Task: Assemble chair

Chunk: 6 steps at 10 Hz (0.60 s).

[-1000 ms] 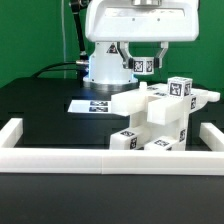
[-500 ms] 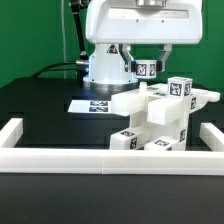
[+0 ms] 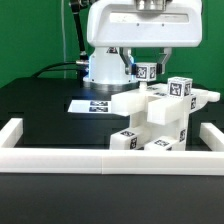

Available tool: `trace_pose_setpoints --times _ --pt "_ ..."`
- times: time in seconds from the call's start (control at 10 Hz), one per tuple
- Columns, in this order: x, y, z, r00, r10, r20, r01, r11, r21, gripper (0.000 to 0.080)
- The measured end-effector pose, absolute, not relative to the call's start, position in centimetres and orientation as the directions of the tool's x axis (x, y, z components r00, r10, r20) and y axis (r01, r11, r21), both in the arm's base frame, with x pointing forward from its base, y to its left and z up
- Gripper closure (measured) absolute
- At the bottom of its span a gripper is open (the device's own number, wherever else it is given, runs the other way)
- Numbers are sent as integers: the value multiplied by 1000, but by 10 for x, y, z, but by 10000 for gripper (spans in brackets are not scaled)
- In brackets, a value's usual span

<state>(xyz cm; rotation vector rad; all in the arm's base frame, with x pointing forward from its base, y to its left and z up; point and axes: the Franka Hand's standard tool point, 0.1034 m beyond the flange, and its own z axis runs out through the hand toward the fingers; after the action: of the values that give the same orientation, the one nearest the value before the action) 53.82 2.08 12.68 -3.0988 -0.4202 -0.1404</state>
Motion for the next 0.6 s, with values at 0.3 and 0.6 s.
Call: trace_pose_setpoints --times 0.3,0.6 --pt "537 18 124 961 262 84 263 -965 2 404" --pt "537 18 120 962 262 78 262 -965 3 404"
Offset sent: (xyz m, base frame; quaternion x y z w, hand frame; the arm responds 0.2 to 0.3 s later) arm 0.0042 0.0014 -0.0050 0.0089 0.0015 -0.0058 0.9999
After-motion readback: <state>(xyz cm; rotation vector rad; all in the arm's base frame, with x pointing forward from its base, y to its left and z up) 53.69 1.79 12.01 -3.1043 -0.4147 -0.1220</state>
